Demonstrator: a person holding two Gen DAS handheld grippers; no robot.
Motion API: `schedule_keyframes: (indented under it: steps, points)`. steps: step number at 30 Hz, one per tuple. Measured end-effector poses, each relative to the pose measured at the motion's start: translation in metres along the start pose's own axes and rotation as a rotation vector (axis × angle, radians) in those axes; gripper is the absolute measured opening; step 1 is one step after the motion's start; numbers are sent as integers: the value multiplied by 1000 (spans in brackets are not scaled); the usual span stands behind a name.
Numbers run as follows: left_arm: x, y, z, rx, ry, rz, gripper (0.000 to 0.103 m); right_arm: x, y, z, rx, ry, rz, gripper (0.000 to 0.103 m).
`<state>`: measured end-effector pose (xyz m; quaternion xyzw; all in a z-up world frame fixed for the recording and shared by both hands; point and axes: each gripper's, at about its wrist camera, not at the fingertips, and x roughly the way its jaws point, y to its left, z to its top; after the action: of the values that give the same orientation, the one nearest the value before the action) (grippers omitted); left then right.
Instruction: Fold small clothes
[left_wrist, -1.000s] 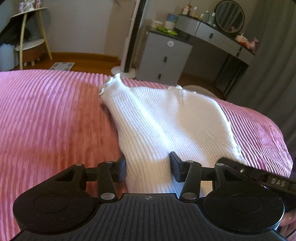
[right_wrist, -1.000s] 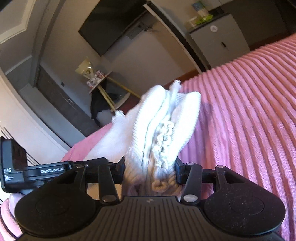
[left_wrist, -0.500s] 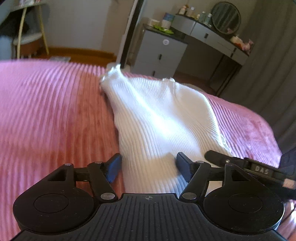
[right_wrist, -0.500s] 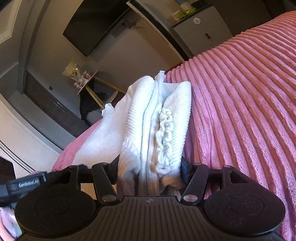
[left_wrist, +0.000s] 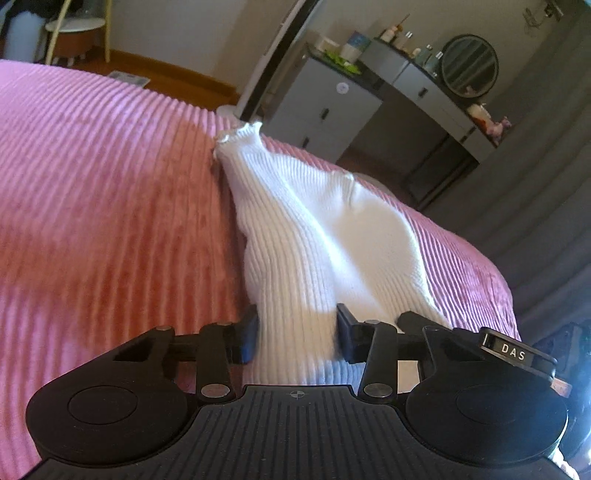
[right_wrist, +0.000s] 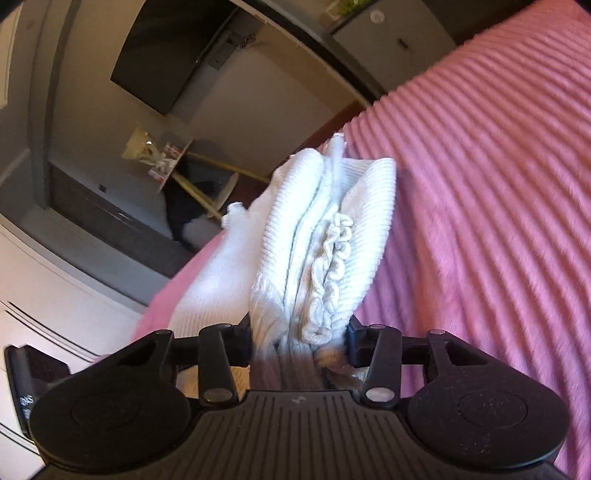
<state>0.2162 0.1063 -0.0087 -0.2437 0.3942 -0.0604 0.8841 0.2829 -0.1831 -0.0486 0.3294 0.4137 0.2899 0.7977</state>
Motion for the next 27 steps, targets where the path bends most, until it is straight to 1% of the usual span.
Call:
schedule_keyframes:
  steps: [1,2,3,4,5,6,8,10,13,16,19,21,24,25,26,27]
  points:
    - [-3,3,-3,-3,10,-3,47,0,1,-3,-27,10,-7,44]
    - [-2,4,-8,1,27,4,52,0,2,-6,-68,20,-41,45]
    - [0,5,-13,16,46,31,57,1,4,-9,-106,28,-88,50]
    - [1,4,-20,39,52,82,65,1,4,-11,-113,33,-117,54]
    - [-2,2,-27,62,29,117,71,-3,5,-12,-102,31,-134,61]
    - [-7,0,-32,70,0,128,72,-8,7,-13,-106,22,-139,61]
    - [-20,-4,-42,81,-48,147,73,-23,21,-17,-181,-27,-187,61]
    - [-30,-11,-53,115,-91,187,73,-34,36,-21,-246,-61,-224,61]
    - [-35,-21,-65,191,-118,231,73,-42,53,-26,-292,-84,-210,59]
    - [-34,-25,-75,244,-118,253,77,-44,62,-31,-283,-90,-192,53]
    - [-27,-20,-82,242,-74,284,76,-35,59,-38,-251,-35,-212,50]
    - [-22,-16,-83,217,-82,309,72,-26,56,-45,-225,8,-234,42]
    - [-18,-6,-81,167,-97,295,69,-23,53,-52,-173,16,-220,41]
    - [-16,-4,-81,152,-97,291,66,-26,49,-56,-136,15,-208,41]
    - [-16,-1,-83,136,-99,285,60,-25,45,-57,-102,10,-195,38]
    - [-15,0,-84,126,-101,271,57,-24,42,-57,-72,2,-184,31]
